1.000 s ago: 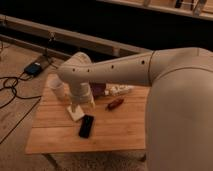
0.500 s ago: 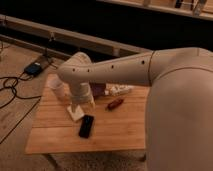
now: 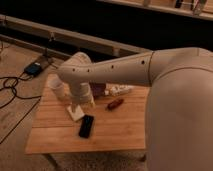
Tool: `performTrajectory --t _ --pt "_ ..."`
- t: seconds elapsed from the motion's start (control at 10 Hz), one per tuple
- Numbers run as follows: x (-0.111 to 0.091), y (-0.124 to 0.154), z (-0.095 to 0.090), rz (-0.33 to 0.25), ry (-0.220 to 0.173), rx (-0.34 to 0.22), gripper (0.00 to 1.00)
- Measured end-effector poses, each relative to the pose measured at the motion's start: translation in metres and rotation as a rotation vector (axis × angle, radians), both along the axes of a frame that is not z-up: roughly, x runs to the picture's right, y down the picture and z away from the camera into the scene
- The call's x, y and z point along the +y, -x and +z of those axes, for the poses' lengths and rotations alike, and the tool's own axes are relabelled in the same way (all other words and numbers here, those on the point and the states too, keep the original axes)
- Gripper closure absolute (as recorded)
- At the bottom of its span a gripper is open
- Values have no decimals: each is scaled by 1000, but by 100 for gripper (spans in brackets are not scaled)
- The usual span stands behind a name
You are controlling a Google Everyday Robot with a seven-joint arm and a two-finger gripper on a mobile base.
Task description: Drag the ceramic bowl in a circle
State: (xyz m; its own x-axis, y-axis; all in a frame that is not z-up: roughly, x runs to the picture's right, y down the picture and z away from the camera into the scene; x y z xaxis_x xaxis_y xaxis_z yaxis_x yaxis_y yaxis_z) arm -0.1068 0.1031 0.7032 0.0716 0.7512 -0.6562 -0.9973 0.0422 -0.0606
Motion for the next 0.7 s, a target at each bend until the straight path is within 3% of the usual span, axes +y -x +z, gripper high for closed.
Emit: performTrajectory --t 0.2,0.3,0.5,0.7 --pt "-10 -9 12 -60 -39 21 35" --pt "-23 -12 27 -130 -77 22 35" --pt "-46 -10 55 -221 -127 -7 35" --pt "-63 1 83 -279 -148 -57 35"
